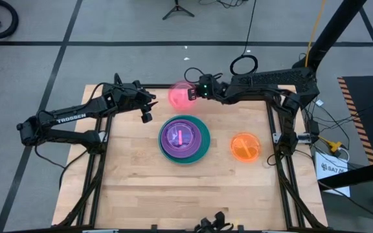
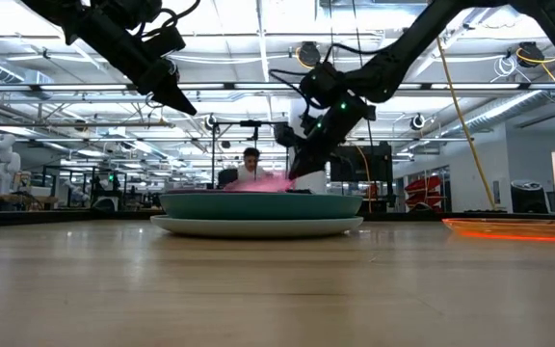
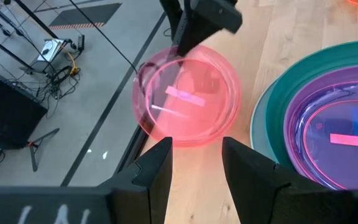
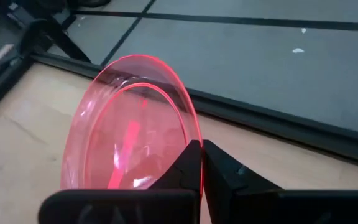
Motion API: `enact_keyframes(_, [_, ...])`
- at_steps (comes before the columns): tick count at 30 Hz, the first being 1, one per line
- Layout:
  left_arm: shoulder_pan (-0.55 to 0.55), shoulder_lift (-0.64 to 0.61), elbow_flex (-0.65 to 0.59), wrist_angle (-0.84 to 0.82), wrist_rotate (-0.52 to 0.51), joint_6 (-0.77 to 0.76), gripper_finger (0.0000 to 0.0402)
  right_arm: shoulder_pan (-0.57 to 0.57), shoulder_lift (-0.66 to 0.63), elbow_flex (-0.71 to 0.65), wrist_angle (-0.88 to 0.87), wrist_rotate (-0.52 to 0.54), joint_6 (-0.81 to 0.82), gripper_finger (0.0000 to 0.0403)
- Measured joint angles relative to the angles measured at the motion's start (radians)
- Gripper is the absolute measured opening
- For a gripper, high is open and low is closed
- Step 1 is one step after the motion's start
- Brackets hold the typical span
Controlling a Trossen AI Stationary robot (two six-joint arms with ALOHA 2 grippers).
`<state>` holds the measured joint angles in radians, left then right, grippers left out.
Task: Stack plastic plates
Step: Stack the pink plate on the pink plate
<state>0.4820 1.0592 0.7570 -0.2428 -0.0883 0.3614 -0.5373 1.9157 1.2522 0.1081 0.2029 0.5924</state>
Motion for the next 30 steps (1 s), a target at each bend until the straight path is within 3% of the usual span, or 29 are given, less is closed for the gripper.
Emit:
enact_keyframes(3, [0.000, 0.000, 0.000, 0.000, 0.000, 0.000, 0.0147, 0.002, -0.029, 0.000, 0.001, -0.069, -0.006, 0.0000])
enact_keyframes(13, [0.000, 0.000, 0.000, 0.000, 0.000, 0.000, 0.0147, 0.093, -0.058, 0.000, -0.079, -0.468, -0.108, 0.0000])
enact_keyframes(20, [0.000, 0.000, 0.000, 0.004, 0.000, 0.000, 0.0147, 0.203, -0.058, 0.000, -0.203, -0.456, -0.173, 0.0000])
enact_keyframes(30, [0.000, 0.000, 0.000, 0.007, 0.000, -0.004, 0.0147, 0.261, -0.058, 0.000, -0.196, -0.356, -0.136, 0.0030])
